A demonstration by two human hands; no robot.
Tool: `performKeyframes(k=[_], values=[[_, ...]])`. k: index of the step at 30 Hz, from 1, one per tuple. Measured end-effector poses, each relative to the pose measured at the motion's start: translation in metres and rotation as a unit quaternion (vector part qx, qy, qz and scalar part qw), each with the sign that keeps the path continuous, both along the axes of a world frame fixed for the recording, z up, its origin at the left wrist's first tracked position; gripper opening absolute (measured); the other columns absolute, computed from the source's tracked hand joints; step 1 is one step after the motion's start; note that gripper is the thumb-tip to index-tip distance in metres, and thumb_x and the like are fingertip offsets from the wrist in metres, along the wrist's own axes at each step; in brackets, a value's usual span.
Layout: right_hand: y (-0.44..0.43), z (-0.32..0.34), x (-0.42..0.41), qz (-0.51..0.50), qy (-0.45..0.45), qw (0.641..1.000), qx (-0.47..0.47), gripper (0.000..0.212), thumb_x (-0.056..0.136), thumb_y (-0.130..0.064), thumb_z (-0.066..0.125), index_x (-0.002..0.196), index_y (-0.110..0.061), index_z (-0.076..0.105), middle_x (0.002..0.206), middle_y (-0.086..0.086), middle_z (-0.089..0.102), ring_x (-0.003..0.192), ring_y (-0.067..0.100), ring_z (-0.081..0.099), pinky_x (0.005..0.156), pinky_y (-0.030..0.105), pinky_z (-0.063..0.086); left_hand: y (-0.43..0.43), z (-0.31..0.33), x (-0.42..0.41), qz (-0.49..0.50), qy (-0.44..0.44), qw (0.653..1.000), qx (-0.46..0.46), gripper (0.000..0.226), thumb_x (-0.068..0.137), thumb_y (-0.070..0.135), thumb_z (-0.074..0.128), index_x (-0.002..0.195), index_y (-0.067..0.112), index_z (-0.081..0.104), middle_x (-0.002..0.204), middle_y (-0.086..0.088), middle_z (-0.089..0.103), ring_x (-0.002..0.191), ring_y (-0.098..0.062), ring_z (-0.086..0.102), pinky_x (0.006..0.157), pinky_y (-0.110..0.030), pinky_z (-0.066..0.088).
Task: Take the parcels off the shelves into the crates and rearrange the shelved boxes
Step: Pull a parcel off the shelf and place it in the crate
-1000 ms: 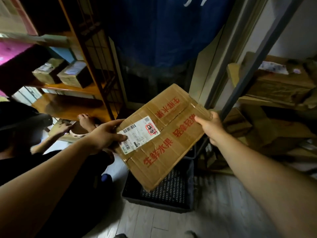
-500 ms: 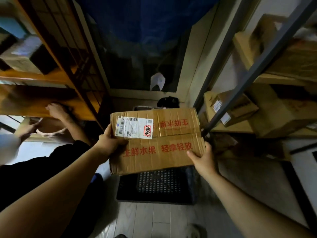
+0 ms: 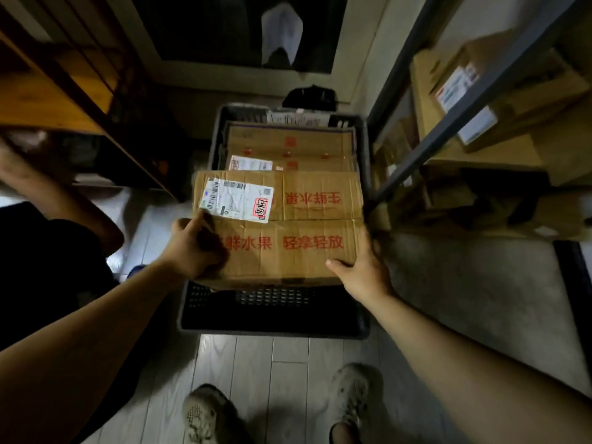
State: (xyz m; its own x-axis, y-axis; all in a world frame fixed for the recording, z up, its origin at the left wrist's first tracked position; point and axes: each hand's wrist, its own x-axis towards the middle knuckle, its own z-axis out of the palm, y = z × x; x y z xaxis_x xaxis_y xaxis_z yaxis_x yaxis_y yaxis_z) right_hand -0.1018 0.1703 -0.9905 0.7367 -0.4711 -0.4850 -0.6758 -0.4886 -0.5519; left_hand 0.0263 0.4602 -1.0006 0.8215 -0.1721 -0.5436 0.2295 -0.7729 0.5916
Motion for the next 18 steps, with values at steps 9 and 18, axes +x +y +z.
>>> performKeyframes(k=[9, 18], values=[[0.031, -0.051, -0.051, 0.042, 0.053, 0.997, -0.022, 0.099, 0.083, -0.044, 0.066, 0.151, -0.032, -0.005, 0.151, 0.001, 0.014, 0.131, 0.027, 0.035, 0.098, 0.043, 0.045, 0.016, -0.045, -0.044, -0.002, 0.002, 1.0, 0.017, 0.095, 0.053, 0.024, 0.083, 0.136, 0.028, 0.037, 0.124, -0.017, 0.04, 0.116, -0.037, 0.048, 0.098, -0.042, 0.048], [0.032, -0.096, -0.04, 0.062, 0.117, 0.991, -0.02, 0.091, 0.089, -0.036, 0.062, 0.152, -0.023, -0.003, 0.152, 0.007, 0.012, 0.131, 0.027, 0.037, 0.097, 0.035, 0.042, 0.006, -0.098, -0.045, -0.092, 0.038, 0.99, 0.1, 0.127, 0.055, 0.038, 0.083, 0.151, 0.027, 0.002, 0.152, -0.013, 0.009, 0.139, -0.039, 0.02, 0.115, -0.04, 0.026]])
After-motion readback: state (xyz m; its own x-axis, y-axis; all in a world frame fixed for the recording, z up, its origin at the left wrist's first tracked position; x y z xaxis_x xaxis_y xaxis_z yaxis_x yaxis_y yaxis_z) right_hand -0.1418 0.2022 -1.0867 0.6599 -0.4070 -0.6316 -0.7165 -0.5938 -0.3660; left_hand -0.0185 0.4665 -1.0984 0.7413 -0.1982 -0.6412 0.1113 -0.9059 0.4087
